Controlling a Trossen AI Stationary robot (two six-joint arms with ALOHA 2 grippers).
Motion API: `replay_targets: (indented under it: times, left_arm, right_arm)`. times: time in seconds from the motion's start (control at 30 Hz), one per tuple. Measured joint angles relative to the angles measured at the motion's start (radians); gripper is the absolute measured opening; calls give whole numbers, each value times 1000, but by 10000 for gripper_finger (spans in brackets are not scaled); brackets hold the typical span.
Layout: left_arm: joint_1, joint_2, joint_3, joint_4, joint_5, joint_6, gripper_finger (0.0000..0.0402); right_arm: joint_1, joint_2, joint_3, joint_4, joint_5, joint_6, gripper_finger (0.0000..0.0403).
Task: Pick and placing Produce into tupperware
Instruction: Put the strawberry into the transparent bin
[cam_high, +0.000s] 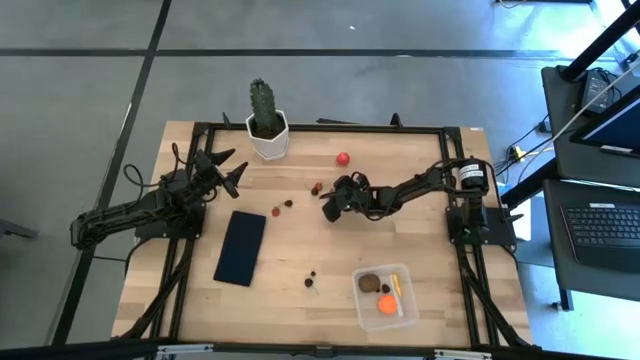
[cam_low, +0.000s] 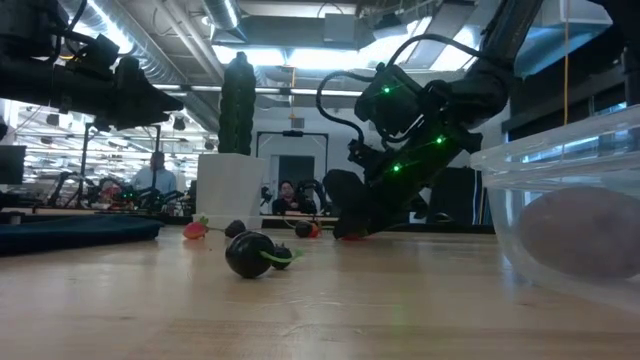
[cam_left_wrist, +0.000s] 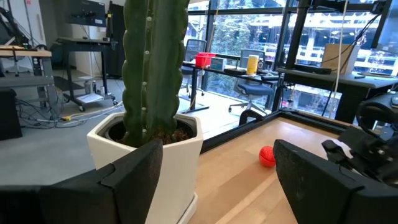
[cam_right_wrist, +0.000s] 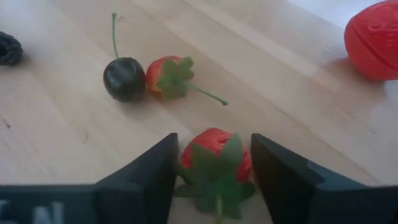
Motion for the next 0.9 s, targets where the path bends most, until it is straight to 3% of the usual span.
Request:
replay_targets:
  times: [0.2,0.6,0.9]
  left_arm:
    - [0,0,0,0,0,0,298]
    - [0,0,0,0,0,0,298]
    - [0,0,0,0,0,0,298]
  right_arm:
    - [-1,1,0,-5,-4,2,128]
    - [-1,-16,-1,-11,-30,3,128]
    - [16,-225,-4,-76,-339,-50,128]
